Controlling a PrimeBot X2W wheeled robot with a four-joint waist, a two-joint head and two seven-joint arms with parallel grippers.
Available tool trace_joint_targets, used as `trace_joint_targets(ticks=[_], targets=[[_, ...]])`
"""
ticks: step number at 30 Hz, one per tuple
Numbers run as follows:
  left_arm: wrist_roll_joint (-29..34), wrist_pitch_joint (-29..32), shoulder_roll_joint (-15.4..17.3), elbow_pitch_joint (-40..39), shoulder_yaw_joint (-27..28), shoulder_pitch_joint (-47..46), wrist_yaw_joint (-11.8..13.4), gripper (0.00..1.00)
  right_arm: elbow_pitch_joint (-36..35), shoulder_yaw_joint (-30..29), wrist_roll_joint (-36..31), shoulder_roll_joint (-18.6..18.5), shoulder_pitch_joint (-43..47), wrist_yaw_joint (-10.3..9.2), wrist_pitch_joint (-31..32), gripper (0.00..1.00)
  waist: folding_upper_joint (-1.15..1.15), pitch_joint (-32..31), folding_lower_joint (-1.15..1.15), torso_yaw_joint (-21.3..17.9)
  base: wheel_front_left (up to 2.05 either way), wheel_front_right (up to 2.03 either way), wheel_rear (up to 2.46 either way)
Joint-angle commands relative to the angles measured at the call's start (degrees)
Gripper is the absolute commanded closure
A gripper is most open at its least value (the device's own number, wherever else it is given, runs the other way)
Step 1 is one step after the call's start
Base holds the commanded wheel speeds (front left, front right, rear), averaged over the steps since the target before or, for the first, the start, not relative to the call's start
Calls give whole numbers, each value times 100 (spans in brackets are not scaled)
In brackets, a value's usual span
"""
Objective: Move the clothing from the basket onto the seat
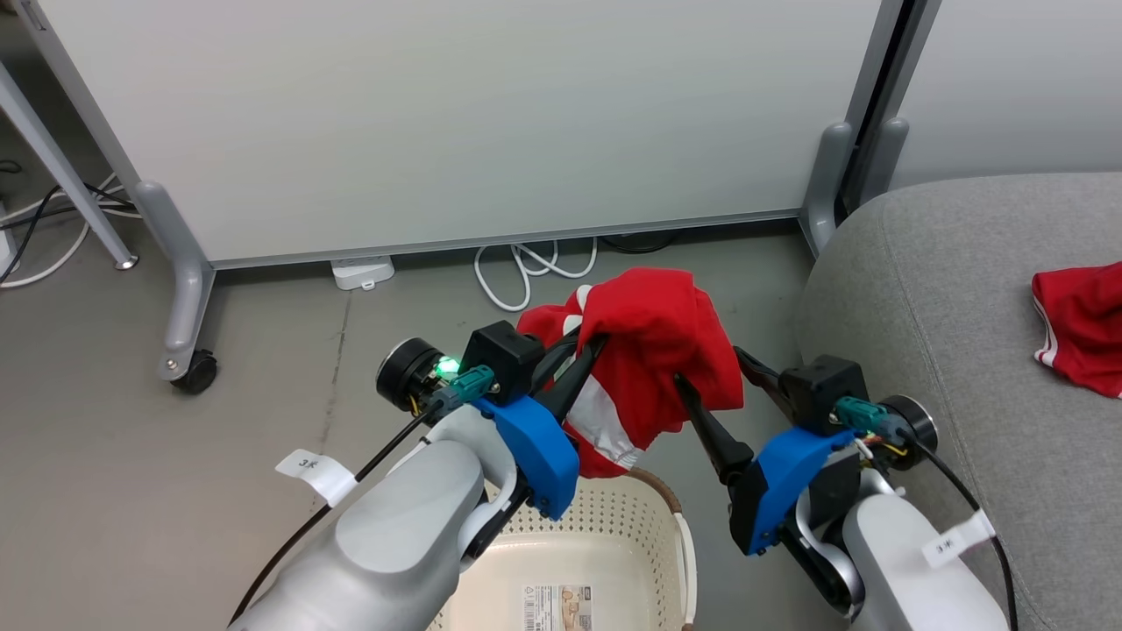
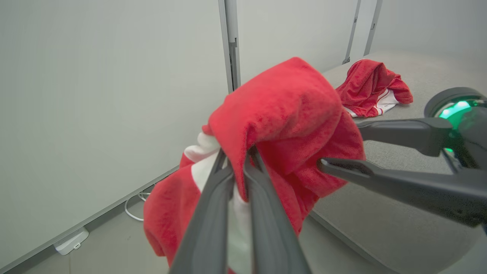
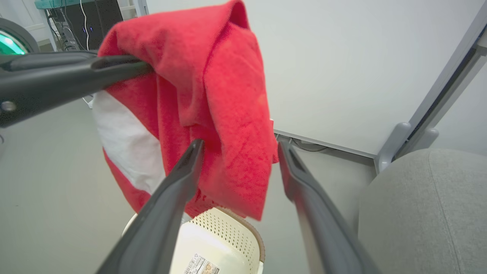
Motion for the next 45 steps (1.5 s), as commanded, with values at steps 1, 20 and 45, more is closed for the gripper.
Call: trace_joint_targets(ticks=[1,20,45], targets=[[-24,-50,-7,-35,-23,-75,-2,100,197,110,167,-26,-213,2,28,0,0,10,0,18,0,0,0],[-255,-62,7,-211,-145,-207,-2,100,1851,1114,1352,101,-1198,2,-524,100,0,-104,0,84,0,0,0],[-281,-94,172,-441,38,195,243,0,2108,1505,1553,25,-1339,2,-1295,100,0,-150,0,-5,0,0,0]])
